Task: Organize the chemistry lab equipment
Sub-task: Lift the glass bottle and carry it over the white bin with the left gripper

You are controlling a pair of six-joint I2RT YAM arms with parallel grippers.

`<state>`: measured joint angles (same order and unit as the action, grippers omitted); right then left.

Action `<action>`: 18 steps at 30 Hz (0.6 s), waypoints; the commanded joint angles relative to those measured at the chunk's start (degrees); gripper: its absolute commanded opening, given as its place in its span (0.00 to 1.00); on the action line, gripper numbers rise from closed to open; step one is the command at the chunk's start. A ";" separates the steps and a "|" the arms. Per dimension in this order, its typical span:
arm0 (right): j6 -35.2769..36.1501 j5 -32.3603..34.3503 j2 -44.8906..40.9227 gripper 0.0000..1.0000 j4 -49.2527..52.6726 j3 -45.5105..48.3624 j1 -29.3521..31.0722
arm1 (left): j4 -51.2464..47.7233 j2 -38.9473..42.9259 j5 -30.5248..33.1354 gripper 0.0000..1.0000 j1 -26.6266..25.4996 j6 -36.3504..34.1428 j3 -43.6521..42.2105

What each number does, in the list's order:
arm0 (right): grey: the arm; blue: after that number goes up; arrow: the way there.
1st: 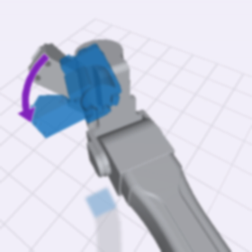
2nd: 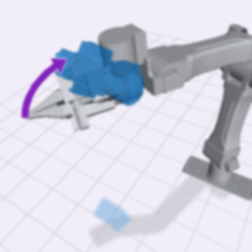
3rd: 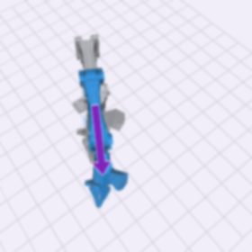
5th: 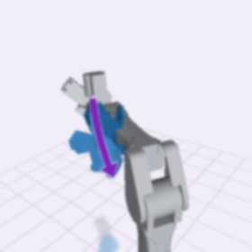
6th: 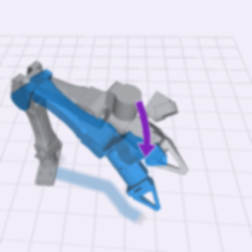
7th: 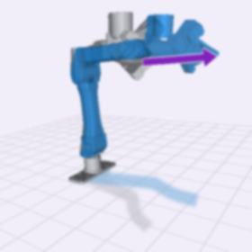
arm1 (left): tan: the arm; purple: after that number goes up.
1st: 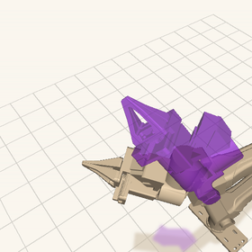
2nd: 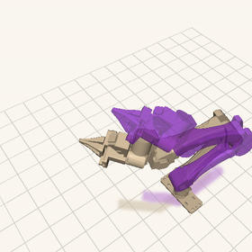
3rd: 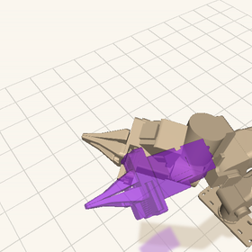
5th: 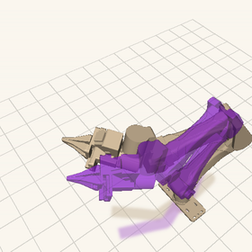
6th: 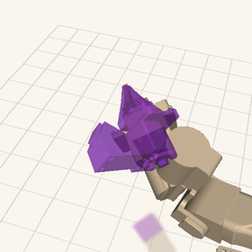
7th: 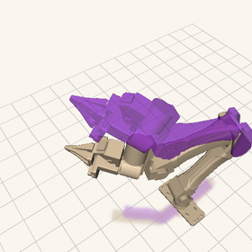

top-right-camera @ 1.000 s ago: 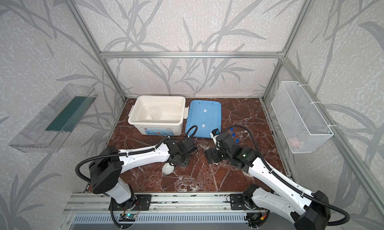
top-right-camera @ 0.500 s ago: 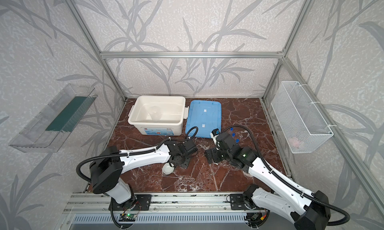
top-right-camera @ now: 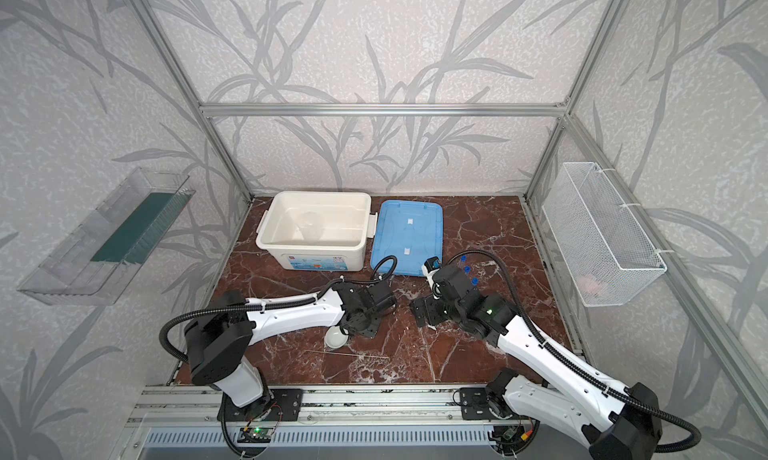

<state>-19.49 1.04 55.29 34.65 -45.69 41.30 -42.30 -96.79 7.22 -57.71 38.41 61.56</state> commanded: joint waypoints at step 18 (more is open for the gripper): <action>2.61 -3.66 6.69 1.00 -7.81 -12.33 0.19 | -16.71 11.29 -4.57 0.20 20.64 -13.96 30.81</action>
<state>-17.72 -0.75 60.07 31.00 -55.18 41.30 -53.52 -84.16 3.57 -40.38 29.54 86.35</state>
